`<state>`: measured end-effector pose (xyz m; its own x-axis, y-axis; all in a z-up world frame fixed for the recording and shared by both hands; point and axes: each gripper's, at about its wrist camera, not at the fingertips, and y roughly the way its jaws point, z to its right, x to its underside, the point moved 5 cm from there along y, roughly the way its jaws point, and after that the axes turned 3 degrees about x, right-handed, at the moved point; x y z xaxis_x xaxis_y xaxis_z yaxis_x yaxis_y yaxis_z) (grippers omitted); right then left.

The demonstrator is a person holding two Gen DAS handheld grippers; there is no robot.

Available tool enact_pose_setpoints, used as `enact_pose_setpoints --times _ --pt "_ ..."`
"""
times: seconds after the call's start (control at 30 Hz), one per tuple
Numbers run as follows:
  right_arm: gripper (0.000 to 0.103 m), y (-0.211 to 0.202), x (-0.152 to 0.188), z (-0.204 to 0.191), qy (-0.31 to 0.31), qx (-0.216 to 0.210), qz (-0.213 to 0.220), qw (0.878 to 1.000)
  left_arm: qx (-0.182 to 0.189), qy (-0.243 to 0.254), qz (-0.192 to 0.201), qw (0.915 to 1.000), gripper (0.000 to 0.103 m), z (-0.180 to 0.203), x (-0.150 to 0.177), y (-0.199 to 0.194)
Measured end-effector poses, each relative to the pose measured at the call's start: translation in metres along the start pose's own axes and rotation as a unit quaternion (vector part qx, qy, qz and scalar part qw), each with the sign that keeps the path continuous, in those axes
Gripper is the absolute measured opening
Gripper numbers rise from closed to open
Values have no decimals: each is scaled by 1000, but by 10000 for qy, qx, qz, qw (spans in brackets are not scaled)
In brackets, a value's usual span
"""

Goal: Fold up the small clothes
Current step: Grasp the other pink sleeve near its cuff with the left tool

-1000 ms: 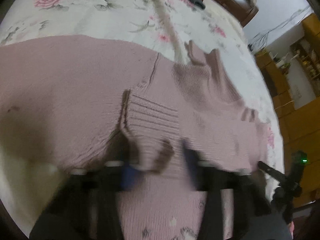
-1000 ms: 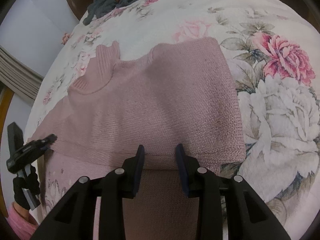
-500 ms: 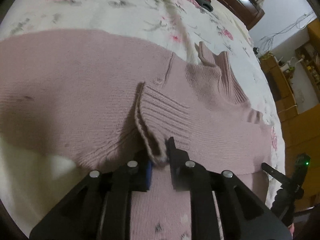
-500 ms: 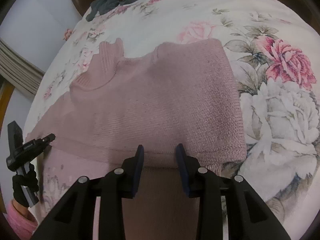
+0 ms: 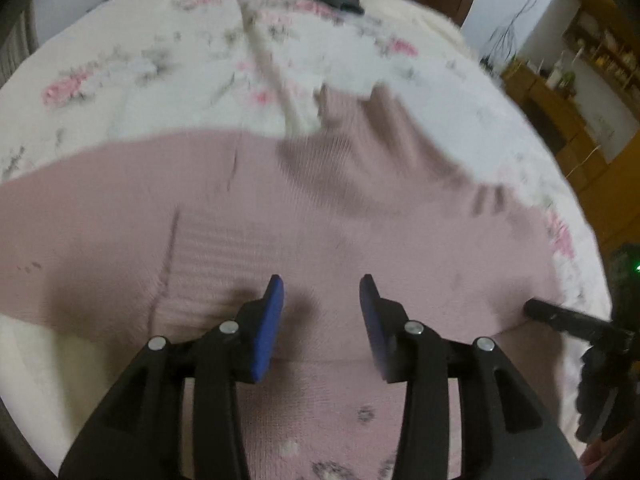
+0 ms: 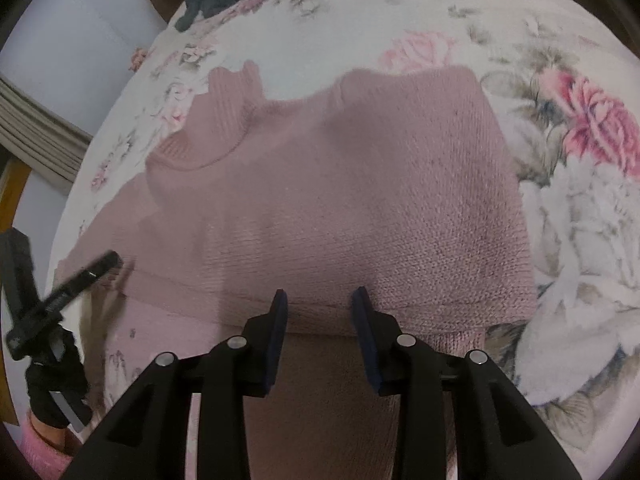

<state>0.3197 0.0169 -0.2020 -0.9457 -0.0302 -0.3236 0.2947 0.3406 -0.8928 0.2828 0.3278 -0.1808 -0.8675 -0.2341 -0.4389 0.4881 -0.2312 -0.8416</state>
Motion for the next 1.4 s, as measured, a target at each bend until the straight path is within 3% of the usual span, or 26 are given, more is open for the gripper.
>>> enact_pose_setpoints --times 0.07,0.23,0.37,0.43,0.5,0.6,0.77,0.87,1.03,1.2,1.4 --pt "35 1 0 1 17 -47 6 10000 -28 -45 -150 9999 38 -7 9 13" --pt "34 3 2 2 -23 -49 16 10000 45 26 -78 10000 38 -10 14 15" --pt "36 0 -1 -3 2 20 14 10000 249 -280 -130 9992 38 -18 11 7" --pt "42 -12 0 -11 -98 4 89 9999 308 -439 -35 9986 41 -21 9 -7" --pt "48 -26 5 -24 -364 15 260 9990 361 -423 195 9983 49 -24 8 -26" --pt "52 -34 17 -39 -655 -20 258 9975 147 -439 479 9978 54 -47 16 -58" --pt "52 -28 46 -61 -845 -376 -71 9957 -304 -1052 555 9924 55 -122 40 -90" --pt "52 -25 55 -67 -869 -458 -173 9950 -503 -1640 635 9831 54 -174 49 -104" --pt "52 -15 62 -66 -848 -362 -250 9954 -302 -2484 1024 9628 54 -233 51 -125" --pt "52 -6 65 -64 -804 -305 -269 9959 -15 -3002 1239 9458 54 -265 44 -126" --pt "52 0 68 -62 -778 -306 -260 9962 264 -3461 1467 9263 45 -299 34 -119"
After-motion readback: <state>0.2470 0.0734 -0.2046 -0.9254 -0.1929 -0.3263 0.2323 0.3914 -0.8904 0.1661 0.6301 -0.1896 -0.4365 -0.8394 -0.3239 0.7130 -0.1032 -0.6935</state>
